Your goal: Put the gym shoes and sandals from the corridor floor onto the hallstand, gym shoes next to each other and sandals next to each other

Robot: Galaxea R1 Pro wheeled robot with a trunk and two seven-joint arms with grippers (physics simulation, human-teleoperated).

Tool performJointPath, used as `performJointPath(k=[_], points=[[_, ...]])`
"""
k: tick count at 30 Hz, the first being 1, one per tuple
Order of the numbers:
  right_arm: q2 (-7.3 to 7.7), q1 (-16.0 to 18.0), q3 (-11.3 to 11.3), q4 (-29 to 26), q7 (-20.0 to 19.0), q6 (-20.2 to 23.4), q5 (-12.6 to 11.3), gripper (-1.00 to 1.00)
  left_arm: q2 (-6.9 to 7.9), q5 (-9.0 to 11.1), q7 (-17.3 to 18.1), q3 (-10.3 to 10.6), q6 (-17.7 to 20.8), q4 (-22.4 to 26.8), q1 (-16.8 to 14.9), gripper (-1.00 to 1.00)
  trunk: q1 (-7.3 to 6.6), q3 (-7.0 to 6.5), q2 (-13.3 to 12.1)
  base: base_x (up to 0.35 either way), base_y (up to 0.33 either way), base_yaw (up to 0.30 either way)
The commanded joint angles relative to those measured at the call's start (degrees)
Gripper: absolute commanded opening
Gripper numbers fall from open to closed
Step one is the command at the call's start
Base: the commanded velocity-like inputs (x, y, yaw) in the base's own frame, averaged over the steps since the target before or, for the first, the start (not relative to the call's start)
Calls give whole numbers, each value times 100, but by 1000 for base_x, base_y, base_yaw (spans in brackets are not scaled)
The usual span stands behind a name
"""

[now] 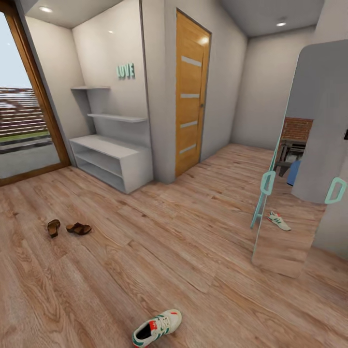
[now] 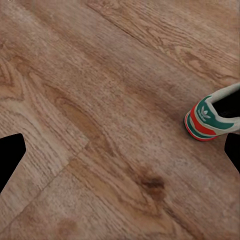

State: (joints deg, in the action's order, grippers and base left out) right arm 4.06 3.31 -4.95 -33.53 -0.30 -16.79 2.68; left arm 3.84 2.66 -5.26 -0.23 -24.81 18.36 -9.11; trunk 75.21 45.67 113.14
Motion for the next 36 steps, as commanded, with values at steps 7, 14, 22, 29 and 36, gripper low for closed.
performJointPath(k=[7,14,22,29,36], points=[[-2,3,-15,4,-5,-18,23,100,2,24,-2,13,-25,-7,-3,100,-1,-6,2,1,0,-156],[-2,3,-15,4,-5,-18,22,100,3,24,-2,14,-31,-7,-3,100,-1,-27,2,0,0,-232],[-2,3,-19,9,-1,-18,23,100,53,-1,12,16,-32,-6,-8,100,-1,-40,2,0,0,-250],[-2,3,-27,3,2,-18,13,100,92,-172,292,43,-23,44,-38,100,-1,-18,2,0,0,-244],[-2,3,-29,-3,0,-18,7,100,180,-517,988,74,5,63,-140,100,-1,26,2,0,0,-209]])
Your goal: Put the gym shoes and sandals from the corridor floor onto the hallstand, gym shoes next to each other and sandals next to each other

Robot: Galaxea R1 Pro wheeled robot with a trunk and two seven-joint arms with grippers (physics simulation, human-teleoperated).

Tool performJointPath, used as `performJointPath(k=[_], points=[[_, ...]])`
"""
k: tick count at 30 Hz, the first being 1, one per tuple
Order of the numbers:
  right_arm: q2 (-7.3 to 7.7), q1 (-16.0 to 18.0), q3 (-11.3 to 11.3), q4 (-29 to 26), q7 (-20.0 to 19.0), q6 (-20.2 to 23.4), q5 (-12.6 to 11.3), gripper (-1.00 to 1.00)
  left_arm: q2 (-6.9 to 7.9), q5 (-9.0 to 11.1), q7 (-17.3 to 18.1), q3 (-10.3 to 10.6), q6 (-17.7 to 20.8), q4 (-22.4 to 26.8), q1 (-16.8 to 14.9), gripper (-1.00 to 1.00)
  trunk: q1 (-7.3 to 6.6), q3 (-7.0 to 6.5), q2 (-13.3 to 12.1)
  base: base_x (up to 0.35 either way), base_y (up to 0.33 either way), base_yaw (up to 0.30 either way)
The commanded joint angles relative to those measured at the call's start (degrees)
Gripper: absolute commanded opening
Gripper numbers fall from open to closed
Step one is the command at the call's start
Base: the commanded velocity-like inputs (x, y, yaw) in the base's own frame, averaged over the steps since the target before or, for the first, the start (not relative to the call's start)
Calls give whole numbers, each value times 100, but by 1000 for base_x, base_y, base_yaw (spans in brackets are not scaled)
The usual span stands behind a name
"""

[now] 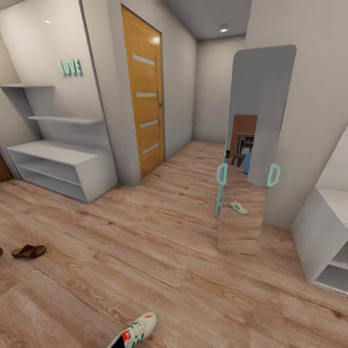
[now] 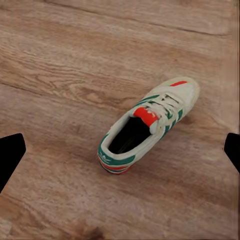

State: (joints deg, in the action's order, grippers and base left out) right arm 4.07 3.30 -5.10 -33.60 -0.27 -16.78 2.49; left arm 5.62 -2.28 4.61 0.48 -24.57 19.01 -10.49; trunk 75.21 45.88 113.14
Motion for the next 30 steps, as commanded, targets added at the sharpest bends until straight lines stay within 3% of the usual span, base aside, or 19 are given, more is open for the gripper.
performJointPath(k=[1,3,4,9,10,15,21,24,30], points=[[-2,4,-15,-1,-5,-18,25,100,54,-167,256,7,-7,1,-82,100,-1,12,2,0,0,-198],[-2,4,-16,-8,-6,-18,25,100,107,-316,491,10,3,3,-167,100,-1,26,2,0,0,-197],[-2,4,-16,-19,-7,-18,24,100,182,-540,804,12,19,5,-307,100,-1,34,2,0,0,-194],[2,4,-17,-36,-8,-18,20,100,261,-894,1200,13,39,1,-538,100,-1,70,2,0,0,-193],[5,4,-17,-54,-8,-18,17,100,314,-1158,1388,15,74,-3,-737,100,-1,77,2,0,0,-171],[0,4,-17,-108,-8,-18,16,100,467,-1472,1504,15,242,-34,-1040,100,-1,97,2,0,0,-96],[-5,10,-10,-377,-10,0,22,100,588,-1725,1890,19,644,-27,-1235,100,-1,102,2,0,0,-22],[-9,18,-9,-822,-7,58,26,100,669,-1858,2339,16,882,-10,-1303,100,-1,103,2,0,0,-6],[-12,48,-8,-1406,-8,496,28,100,759,-1918,2605,13,981,-4,-1338,100,-1,103,2,0,0,-1]])
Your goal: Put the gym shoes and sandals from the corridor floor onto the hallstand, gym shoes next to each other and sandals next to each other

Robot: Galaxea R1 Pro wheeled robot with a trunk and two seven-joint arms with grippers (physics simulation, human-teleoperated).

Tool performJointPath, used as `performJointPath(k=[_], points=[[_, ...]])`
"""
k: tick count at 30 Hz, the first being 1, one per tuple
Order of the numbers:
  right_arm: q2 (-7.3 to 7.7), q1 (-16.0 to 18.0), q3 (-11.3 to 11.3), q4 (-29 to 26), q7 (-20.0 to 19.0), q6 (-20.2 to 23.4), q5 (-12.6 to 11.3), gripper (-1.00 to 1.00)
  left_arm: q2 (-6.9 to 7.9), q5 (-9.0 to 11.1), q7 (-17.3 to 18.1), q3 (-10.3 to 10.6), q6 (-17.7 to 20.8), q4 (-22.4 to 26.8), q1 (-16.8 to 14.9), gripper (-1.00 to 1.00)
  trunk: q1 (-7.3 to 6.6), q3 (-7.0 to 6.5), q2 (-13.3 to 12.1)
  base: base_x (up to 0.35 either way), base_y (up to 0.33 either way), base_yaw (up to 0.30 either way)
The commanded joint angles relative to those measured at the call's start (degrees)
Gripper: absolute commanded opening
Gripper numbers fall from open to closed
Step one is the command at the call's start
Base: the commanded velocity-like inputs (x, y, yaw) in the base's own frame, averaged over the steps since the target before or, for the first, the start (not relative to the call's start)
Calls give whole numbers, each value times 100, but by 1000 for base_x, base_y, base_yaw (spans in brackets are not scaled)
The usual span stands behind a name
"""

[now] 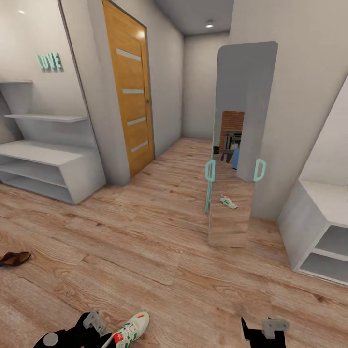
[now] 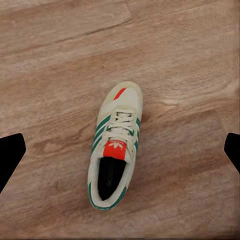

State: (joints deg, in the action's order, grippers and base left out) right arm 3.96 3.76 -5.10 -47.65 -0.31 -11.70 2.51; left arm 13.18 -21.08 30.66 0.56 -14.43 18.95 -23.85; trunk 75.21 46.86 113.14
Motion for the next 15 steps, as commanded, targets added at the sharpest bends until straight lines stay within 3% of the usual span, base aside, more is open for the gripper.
performJointPath(k=[1,10,15], points=[[-3,15,-8,-89,-5,102,25,100,9,-41,14,3,-33,0,0,100,-1,5,2,0,0,0],[-5,183,-1,-1010,-25,1271,22,100,30,-53,58,10,-46,-6,48,100,-1,5,2,0,0,0],[-1,212,3,-1213,-23,1539,30,100,27,-54,60,13,-44,-14,60,100,-1,5,2,0,0,0]])
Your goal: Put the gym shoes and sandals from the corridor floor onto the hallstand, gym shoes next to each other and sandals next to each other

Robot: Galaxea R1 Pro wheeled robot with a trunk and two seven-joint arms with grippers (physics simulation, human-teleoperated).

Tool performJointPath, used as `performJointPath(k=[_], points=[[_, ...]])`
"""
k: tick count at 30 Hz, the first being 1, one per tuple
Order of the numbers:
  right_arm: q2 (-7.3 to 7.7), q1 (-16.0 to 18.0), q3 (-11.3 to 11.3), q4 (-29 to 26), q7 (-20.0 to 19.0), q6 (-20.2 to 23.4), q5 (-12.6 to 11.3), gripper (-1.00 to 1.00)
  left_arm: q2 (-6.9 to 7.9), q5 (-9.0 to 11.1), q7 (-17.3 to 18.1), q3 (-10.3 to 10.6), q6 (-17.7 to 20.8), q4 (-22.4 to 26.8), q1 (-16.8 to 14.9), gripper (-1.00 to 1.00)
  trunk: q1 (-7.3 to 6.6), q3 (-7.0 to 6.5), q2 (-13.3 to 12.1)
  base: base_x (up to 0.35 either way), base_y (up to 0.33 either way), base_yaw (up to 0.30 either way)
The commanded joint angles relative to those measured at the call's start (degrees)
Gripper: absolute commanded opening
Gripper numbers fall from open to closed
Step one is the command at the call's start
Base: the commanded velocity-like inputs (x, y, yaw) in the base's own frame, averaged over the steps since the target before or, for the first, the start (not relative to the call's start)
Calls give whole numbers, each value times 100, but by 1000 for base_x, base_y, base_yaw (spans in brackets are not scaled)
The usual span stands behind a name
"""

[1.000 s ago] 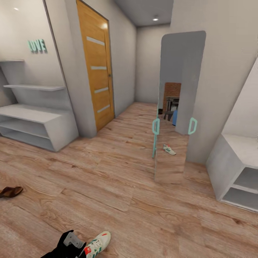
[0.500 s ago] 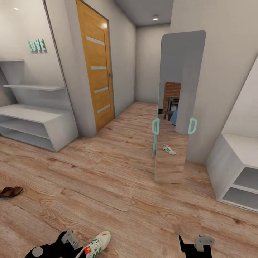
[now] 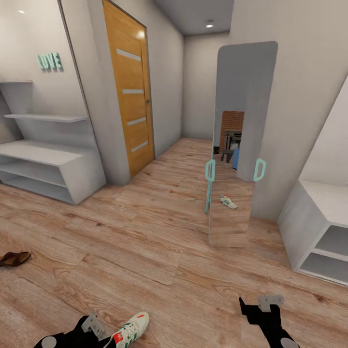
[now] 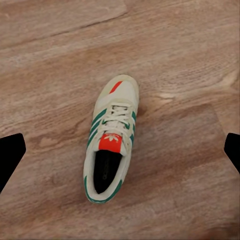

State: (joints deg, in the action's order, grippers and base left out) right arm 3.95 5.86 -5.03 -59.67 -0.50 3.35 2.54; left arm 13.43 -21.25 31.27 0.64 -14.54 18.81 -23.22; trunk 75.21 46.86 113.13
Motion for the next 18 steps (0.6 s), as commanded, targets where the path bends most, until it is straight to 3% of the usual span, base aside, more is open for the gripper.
performJointPath(k=[1,9,18], points=[[0,6,-1,-44,-2,82,31,100,2,-37,-10,6,-33,-9,-1,100,-1,5,2,49,0,0],[1,11,3,-6,-1,118,49,100,-9,-40,-29,6,-39,-17,1,100,-1,5,2,150,97,0],[1,12,2,108,4,122,46,100,-33,-45,-33,25,-40,6,2,100,-1,5,2,38,29,0]])
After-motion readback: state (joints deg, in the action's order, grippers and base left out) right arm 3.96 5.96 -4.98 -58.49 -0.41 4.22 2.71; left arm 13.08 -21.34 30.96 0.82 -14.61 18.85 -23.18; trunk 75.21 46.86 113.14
